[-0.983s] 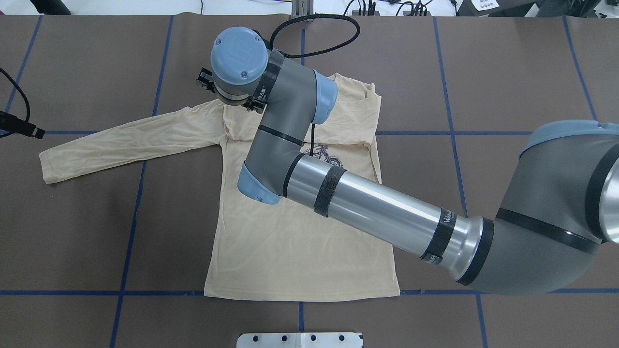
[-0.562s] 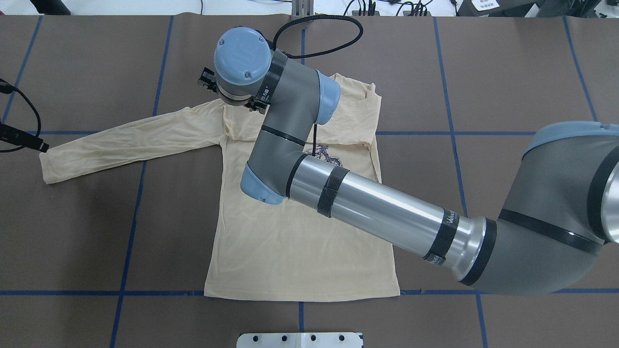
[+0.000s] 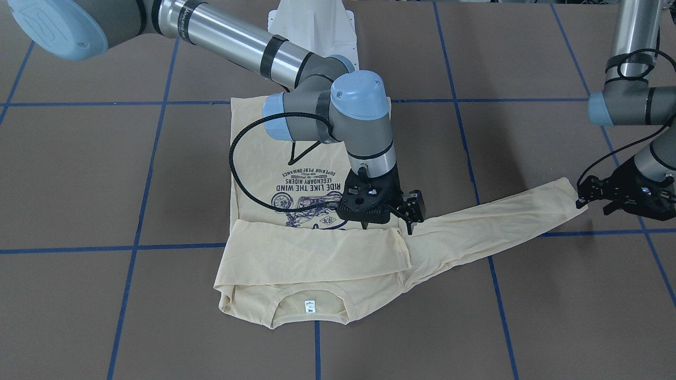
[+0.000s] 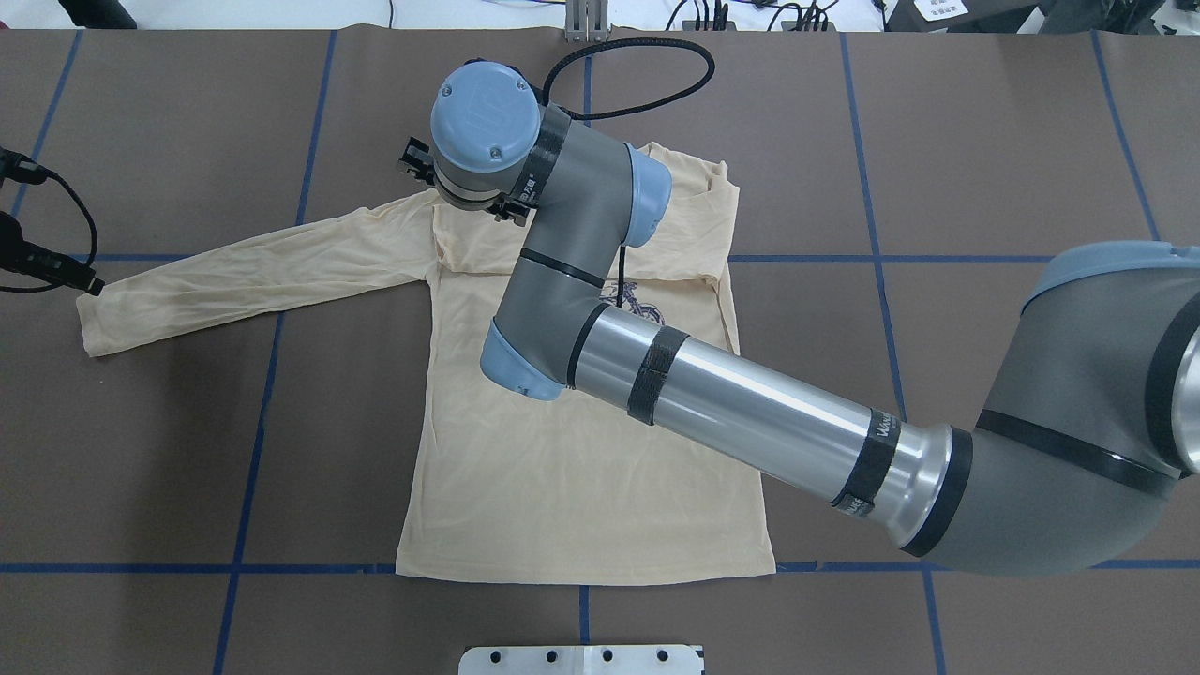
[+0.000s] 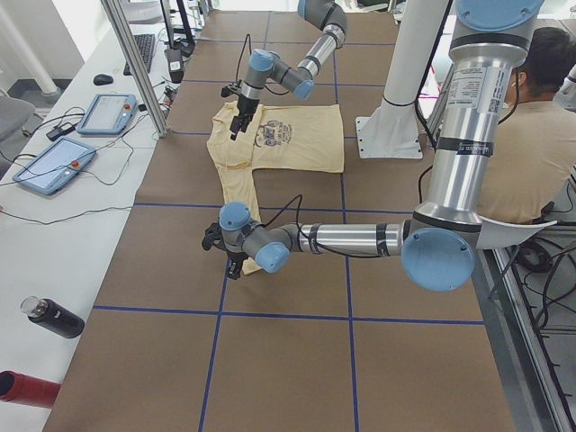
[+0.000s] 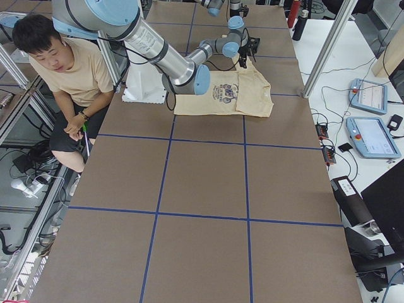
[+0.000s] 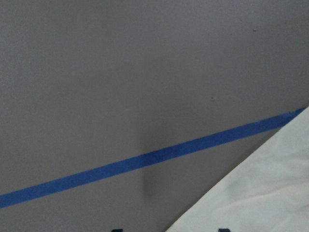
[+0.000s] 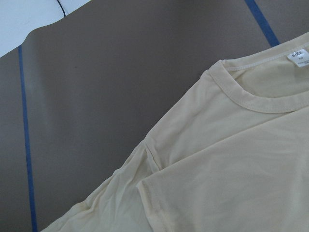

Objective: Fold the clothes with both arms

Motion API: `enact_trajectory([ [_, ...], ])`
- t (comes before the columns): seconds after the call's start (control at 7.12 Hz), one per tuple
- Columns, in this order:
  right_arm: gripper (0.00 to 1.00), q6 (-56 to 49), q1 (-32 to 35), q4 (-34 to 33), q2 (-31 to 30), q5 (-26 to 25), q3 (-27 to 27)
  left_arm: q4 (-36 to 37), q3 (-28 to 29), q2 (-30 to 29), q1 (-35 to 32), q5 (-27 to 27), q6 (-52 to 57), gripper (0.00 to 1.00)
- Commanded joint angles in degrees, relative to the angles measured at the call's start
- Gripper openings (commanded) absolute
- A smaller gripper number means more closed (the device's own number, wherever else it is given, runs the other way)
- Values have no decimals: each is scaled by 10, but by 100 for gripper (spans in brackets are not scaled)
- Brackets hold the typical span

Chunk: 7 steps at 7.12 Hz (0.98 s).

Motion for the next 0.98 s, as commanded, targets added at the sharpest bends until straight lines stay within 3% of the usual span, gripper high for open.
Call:
enact_trajectory([
  [0.0,99,0,0,1,-4,-1,3,0,6,-2,9,0,0,67],
  [0.42,99,0,0,4,-8,-1,3,0,12,-2,11,-1,1,51],
  [0.56,99,0,0,4,-8,-1,3,0,13,-2,11,-1,1,31],
  [0.7,99,0,0,4,-7,-1,3,0,14,0,11,0,6,0],
  [0.84,99,0,0,4,-7,-1,4,-1,17,0,11,0,6,0],
])
